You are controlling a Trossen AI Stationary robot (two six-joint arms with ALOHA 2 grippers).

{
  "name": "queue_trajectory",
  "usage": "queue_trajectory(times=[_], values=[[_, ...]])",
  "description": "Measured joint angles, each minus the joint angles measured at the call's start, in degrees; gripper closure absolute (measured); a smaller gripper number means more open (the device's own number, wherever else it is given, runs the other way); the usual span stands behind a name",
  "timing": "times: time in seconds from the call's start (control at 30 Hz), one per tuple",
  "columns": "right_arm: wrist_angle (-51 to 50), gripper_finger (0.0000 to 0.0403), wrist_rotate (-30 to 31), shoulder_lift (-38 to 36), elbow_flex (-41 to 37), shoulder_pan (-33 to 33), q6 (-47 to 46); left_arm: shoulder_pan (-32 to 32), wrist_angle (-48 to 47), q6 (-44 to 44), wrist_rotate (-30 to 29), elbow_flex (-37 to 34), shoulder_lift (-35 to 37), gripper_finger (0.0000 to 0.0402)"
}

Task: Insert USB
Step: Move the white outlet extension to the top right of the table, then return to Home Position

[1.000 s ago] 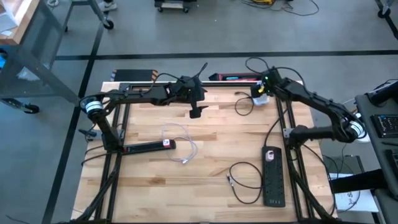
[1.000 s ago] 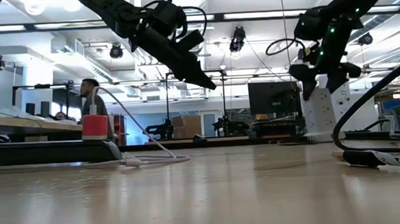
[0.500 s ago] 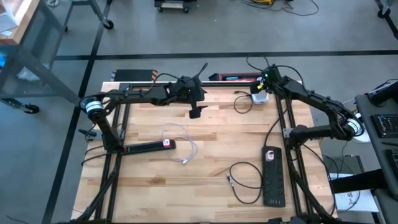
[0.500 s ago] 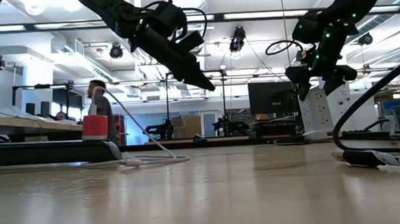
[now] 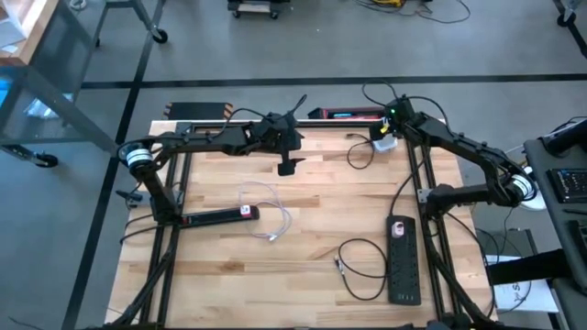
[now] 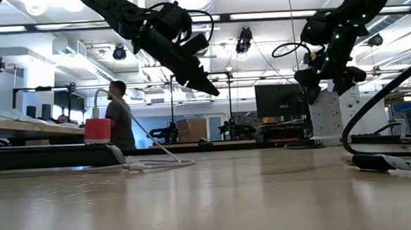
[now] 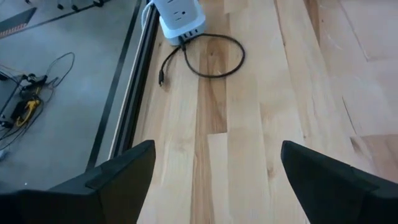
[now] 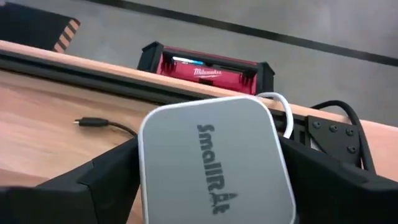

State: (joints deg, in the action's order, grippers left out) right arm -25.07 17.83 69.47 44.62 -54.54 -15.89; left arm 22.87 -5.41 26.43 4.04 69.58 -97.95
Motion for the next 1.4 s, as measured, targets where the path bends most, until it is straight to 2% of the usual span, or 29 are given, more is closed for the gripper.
queue_trajectory(times=[0.2, 0.4, 0.67, 0.77, 0.9, 0.97, 1.13, 1.23, 1.4], values=[[-1.0, 0.0058, -1.0, -0.7, 0.0, 0.0, 0.9, 0.0, -2.1, -1.0, 2.6, 0.0, 0.0, 0.0057], [-3.0, 0.0057, -2.7, -4.8, 0.5, 0.1, 2.0, 0.0, -2.3, -1.6, 2.6, 0.0, 0.4, 0.0046], [-4.0, 0.0057, -4.5, -9.2, 1.2, 1.0, 4.2, 0.0, -2.4, -3.0, 2.5, 0.5, 0.8, 0.0053], [-3.8, 0.0057, -4.6, -10.4, 1.2, 1.8, 5.1, 0.0, -1.9, -2.9, -0.9, 0.5, 1.2, 0.0058], [-2.2, 0.0057, -5.2, -11.8, 1.2, 3.9, 7.6, 0.0, 1.9, 0.9, -8.6, 0.5, 1.7, 0.0065], [0.0, 0.0057, -8.4, -12.2, 1.2, 5.5, 9.4, 0.1, 1.8, -0.1, -10.5, 0.5, 2.2, 0.0067], [7.9, 0.0062, -22.4, -11.1, 1.1, 10.3, 14.0, 0.1, 1.5, -0.1, -4.0, 0.4, 3.2, 0.0071], [12.5, 0.0072, -28.8, -9.7, 1.0, 14.0, 17.2, 0.3, 0.0, -1.6, -1.0, 0.2, 4.9, 0.0072], [20.9, 0.0104, -30.3, -7.4, 1.0, 21.7, 22.4, 0.7, -3.7, -5.6, 8.0, -5.8, 10.7, 0.0067]])
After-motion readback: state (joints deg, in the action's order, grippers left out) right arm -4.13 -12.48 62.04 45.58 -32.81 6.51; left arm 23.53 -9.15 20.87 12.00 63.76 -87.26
